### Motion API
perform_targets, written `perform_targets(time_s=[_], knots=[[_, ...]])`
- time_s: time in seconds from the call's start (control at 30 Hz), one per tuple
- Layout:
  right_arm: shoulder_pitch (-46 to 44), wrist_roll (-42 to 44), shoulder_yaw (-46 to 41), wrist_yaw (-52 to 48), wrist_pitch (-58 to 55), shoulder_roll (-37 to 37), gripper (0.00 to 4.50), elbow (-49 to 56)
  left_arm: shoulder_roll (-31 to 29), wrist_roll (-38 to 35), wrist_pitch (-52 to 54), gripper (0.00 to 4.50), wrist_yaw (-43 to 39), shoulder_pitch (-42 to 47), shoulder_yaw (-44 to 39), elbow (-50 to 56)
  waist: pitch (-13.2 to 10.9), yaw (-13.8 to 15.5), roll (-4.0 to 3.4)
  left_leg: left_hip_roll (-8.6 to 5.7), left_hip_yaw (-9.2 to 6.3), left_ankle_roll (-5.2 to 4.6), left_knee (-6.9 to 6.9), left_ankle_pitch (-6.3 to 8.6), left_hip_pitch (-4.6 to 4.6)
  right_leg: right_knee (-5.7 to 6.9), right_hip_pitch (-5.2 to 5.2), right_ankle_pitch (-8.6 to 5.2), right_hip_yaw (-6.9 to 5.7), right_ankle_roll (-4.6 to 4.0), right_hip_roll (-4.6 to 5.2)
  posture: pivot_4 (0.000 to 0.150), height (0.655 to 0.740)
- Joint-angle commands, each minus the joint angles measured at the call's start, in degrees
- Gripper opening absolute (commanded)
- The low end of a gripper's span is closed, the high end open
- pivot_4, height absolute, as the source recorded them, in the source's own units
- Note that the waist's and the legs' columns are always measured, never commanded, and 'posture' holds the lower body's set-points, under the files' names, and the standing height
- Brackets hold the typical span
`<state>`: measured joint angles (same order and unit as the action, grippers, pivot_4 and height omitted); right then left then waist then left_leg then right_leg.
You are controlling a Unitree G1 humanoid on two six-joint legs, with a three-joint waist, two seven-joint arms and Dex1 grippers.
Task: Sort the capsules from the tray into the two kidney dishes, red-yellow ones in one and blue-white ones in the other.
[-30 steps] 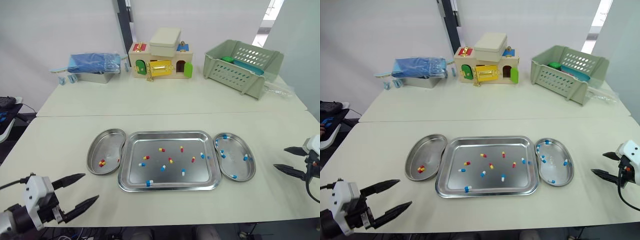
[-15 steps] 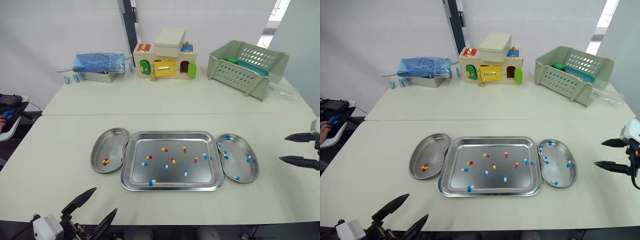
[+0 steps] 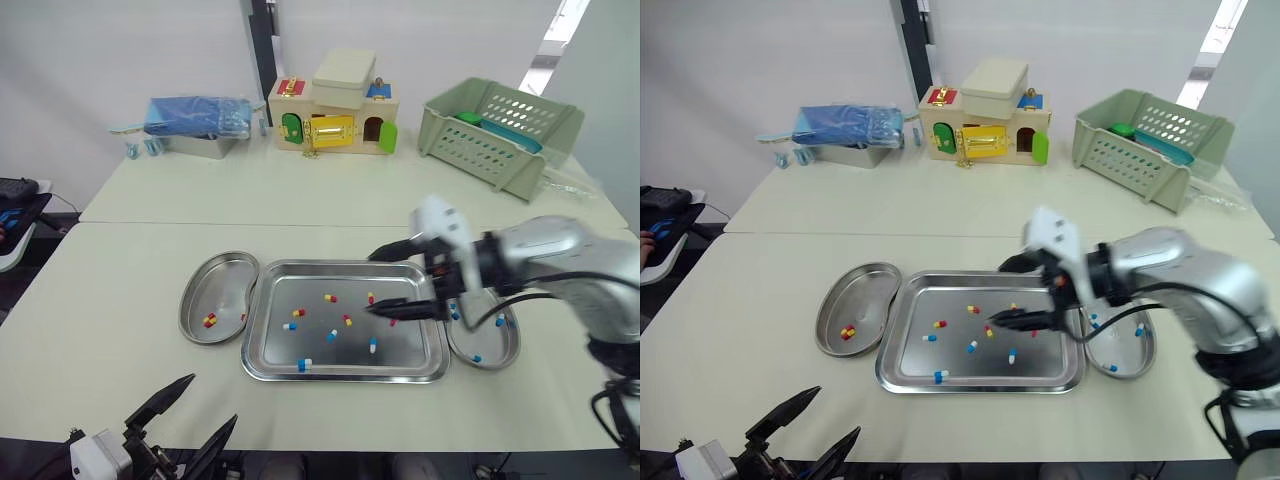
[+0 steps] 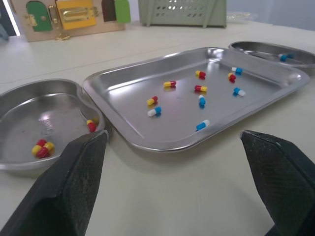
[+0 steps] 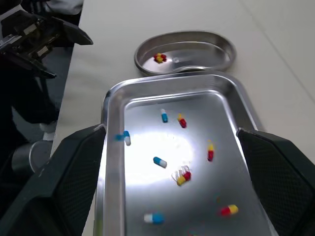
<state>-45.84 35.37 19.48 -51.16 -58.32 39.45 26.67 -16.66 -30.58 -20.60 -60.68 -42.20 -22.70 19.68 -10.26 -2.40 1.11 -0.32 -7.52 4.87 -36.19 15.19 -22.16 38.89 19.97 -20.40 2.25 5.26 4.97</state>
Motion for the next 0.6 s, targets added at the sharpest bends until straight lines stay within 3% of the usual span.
perform_targets(time_s=[0.03,0.1,0.2,0.4,0.6], knots=[[-2.77,-6.29,6.57,3.48,2.40,-5.58,4.50,-3.60,-0.46,0.00,-0.88,4.47,1.23,-0.23,0.60,0.77,0.00,0.13,0.00,-0.01,-0.01,0.01,-0.01,-0.01,-0.07,0.04,0.06,0.00,0.00,0.00,0.00,0.150,0.7400],[-3.98,-8.97,9.48,4.44,3.43,-8.97,4.50,-5.85,-0.59,0.09,-1.00,4.47,1.46,-0.23,0.77,0.72,0.01,0.06,-0.02,-0.01,-0.02,0.01,-0.08,-0.01,-0.13,0.08,0.12,0.01,-0.01,-0.01,0.01,0.150,0.7400],[-4.86,-13.52,13.10,5.03,6.71,-12.41,3.90,-8.86,-0.84,0.17,-1.20,4.50,1.87,-0.32,0.92,0.61,0.02,0.00,-0.02,0.00,-0.05,0.02,-0.11,-0.02,-0.14,0.16,0.17,0.05,-0.01,-0.07,-0.01,0.150,0.7400],[-4.90,-21.09,20.36,6.66,10.20,-20.67,1.98,-16.56,-1.16,0.19,-0.21,4.50,4.05,-0.57,1.26,2.19,0.03,-0.75,-0.02,0.01,-0.11,0.02,-0.11,-0.02,-0.12,0.18,0.20,0.05,-0.01,-0.08,-0.06,0.150,0.7400],[-4.79,-25.42,21.70,6.51,12.15,-23.66,1.98,-20.96,-1.68,-0.15,0.29,4.50,5.00,-1.86,1.41,3.37,0.04,-0.78,-0.01,0.01,-0.12,0.02,-0.11,-0.02,-0.12,0.19,0.21,0.05,0.00,-0.08,-0.06,0.150,0.7400]])
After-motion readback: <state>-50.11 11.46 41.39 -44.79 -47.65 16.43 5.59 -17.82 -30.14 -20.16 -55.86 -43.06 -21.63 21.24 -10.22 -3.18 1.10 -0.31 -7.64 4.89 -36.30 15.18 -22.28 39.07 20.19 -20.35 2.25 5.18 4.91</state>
